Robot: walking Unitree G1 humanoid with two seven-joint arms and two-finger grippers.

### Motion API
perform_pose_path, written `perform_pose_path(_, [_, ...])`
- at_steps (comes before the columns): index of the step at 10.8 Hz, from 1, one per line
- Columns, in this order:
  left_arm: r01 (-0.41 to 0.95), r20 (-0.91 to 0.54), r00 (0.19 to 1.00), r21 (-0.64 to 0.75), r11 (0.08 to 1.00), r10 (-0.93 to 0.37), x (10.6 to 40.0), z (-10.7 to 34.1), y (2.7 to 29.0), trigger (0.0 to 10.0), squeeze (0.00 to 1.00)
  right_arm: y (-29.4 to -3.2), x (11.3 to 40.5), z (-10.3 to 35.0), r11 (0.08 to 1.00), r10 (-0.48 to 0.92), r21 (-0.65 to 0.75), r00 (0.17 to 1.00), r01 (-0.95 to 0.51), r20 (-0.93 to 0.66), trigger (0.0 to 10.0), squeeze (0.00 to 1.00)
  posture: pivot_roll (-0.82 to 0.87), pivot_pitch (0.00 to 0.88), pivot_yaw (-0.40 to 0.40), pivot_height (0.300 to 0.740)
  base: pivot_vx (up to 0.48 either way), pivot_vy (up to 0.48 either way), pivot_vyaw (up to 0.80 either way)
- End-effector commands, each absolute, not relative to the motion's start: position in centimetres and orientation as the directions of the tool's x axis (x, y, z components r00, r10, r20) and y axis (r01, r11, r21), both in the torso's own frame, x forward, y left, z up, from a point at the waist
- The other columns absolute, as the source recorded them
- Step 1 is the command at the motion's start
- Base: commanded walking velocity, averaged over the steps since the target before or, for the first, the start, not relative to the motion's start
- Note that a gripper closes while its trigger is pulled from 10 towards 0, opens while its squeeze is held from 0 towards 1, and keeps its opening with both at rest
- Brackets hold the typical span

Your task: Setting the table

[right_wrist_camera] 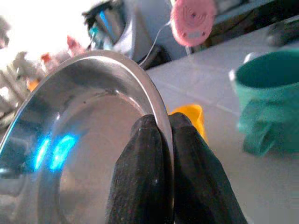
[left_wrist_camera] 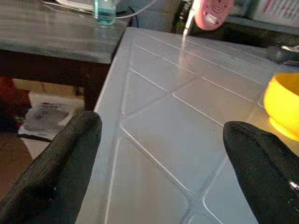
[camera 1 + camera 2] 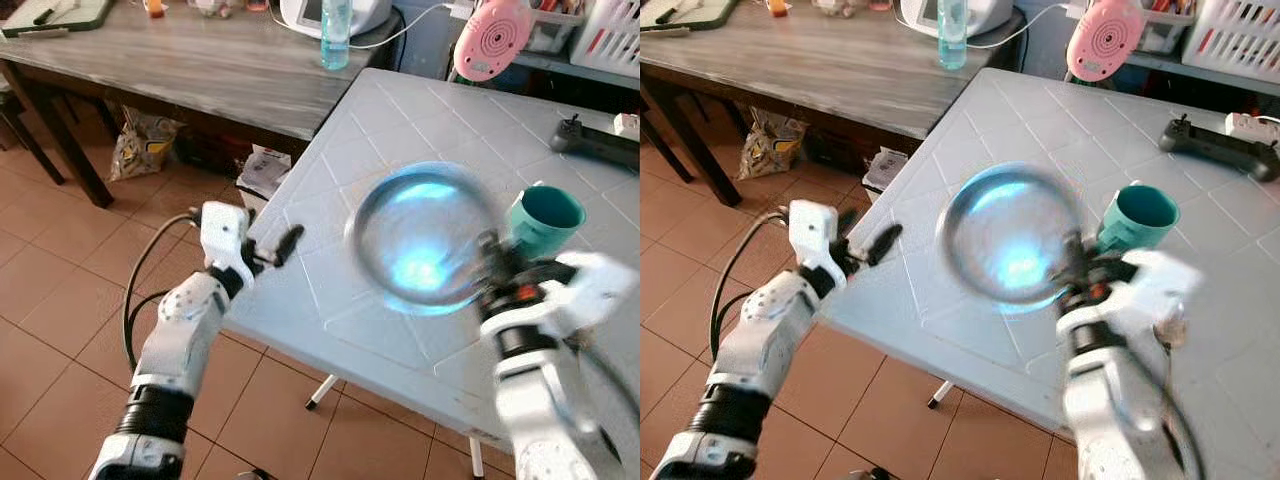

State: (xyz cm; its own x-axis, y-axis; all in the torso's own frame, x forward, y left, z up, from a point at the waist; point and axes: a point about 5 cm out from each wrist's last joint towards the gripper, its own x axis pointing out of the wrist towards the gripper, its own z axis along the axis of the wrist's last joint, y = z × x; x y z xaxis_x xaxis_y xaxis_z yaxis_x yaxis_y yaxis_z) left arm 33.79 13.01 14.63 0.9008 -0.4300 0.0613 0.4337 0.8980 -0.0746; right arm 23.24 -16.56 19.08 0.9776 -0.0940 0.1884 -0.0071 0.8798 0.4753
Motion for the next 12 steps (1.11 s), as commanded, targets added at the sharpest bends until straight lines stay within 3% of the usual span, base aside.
perform_pose_path(1, [0.416, 0.066, 0.909, -0.067, 0.907, -0.412, 34.01, 14.80, 13.01, 10.0, 0.00, -17.37, 22.99, 19.52, 0.868, -0.152, 0.496, 0.965, 0.027, 0.215, 0.0, 0.00, 0.05, 0.111, -0.007, 0.740, 0.000, 0.000, 0.00])
perform_pose_path(3, [0.411, 0.071, 0.911, -0.076, 0.909, -0.406, 34.09, 14.98, 12.63, 10.0, 0.00, -18.02, 22.83, 19.29, 0.863, -0.216, 0.498, 0.954, 0.086, 0.209, 0.0, 0.00, 0.05, 0.111, 0.003, 0.740, 0.000, 0.000, 0.00])
perform_pose_path(4, [0.408, 0.070, 0.913, -0.082, 0.909, -0.403, 34.25, 15.01, 12.54, 10.0, 0.00, -18.05, 22.85, 19.15, 0.862, -0.223, 0.497, 0.954, 0.098, 0.199, 10.0, 0.00, 0.05, 0.115, 0.005, 0.740, 0.000, 0.000, 0.00])
perform_pose_path(6, [0.421, 0.064, 0.907, -0.099, 0.902, -0.416, 34.33, 14.98, 12.50, 10.0, 0.00, -18.01, 22.81, 19.07, 0.863, -0.225, 0.495, 0.955, 0.104, 0.191, 10.0, 0.00, 0.05, 0.119, 0.006, 0.740, 0.000, 0.000, 0.00])
perform_pose_path(8, [0.415, 0.041, 0.910, -0.109, 0.903, -0.413, 34.42, 14.72, 12.58, 10.0, 0.00, -17.91, 22.73, 19.07, 0.863, -0.225, 0.494, 0.956, 0.105, 0.190, 10.0, 0.00, 0.05, 0.131, 0.000, 0.740, 0.000, 0.000, -0.77])
perform_pose_path(12, [0.424, 0.030, 0.905, -0.113, 0.898, -0.424, 34.38, 14.48, 12.28, 10.0, 0.00, -17.74, 22.75, 19.02, 0.868, -0.214, 0.487, 0.958, 0.098, 0.189, 10.0, 0.00, 0.04, 0.135, -0.006, 0.740, 0.000, 0.285, -0.13])
